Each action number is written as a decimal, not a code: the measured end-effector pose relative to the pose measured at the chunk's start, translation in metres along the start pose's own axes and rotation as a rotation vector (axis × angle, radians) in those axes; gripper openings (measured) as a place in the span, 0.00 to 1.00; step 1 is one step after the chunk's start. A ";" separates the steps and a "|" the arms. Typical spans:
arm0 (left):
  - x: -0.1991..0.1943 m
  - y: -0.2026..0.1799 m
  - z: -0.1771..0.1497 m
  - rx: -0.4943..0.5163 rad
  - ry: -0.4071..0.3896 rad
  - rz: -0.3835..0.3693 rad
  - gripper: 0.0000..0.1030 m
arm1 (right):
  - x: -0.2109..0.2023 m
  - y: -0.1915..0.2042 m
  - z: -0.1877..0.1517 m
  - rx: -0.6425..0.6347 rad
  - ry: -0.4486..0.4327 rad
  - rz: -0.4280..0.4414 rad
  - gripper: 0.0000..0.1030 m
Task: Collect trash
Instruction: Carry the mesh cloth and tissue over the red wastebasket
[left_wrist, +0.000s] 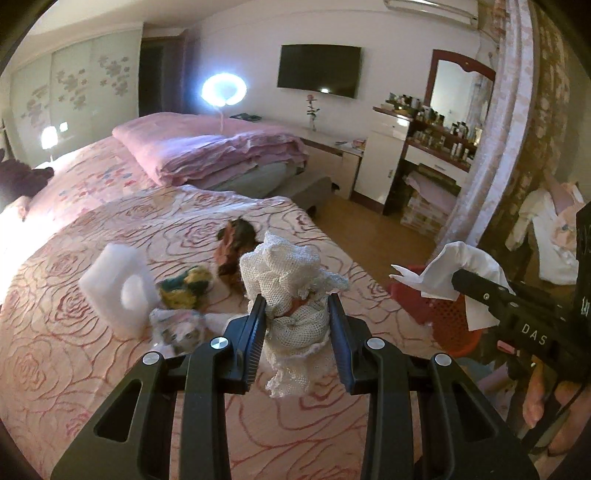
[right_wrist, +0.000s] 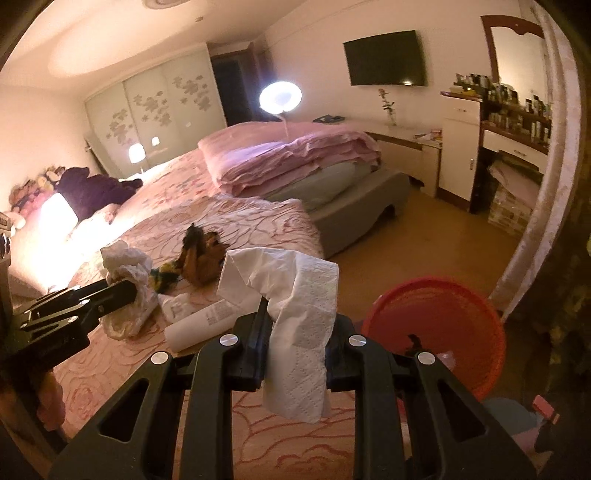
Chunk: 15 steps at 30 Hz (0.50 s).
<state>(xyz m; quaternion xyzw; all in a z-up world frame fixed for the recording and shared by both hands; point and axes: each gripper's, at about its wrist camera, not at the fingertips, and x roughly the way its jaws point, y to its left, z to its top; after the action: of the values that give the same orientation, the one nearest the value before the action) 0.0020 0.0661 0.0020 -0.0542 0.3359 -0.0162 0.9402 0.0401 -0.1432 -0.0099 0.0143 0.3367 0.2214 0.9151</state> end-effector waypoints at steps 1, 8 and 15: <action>0.002 -0.004 0.002 0.006 0.000 -0.006 0.31 | -0.001 -0.004 0.001 0.006 -0.004 -0.008 0.22; 0.019 -0.032 0.015 0.048 0.014 -0.060 0.31 | -0.011 -0.029 0.005 0.048 -0.026 -0.059 0.22; 0.034 -0.060 0.022 0.105 0.033 -0.086 0.31 | -0.017 -0.056 0.004 0.097 -0.038 -0.116 0.22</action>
<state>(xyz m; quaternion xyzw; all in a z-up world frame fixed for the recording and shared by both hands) 0.0426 0.0061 0.0044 -0.0190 0.3472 -0.0752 0.9346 0.0536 -0.2003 -0.0066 0.0434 0.3299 0.1512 0.9308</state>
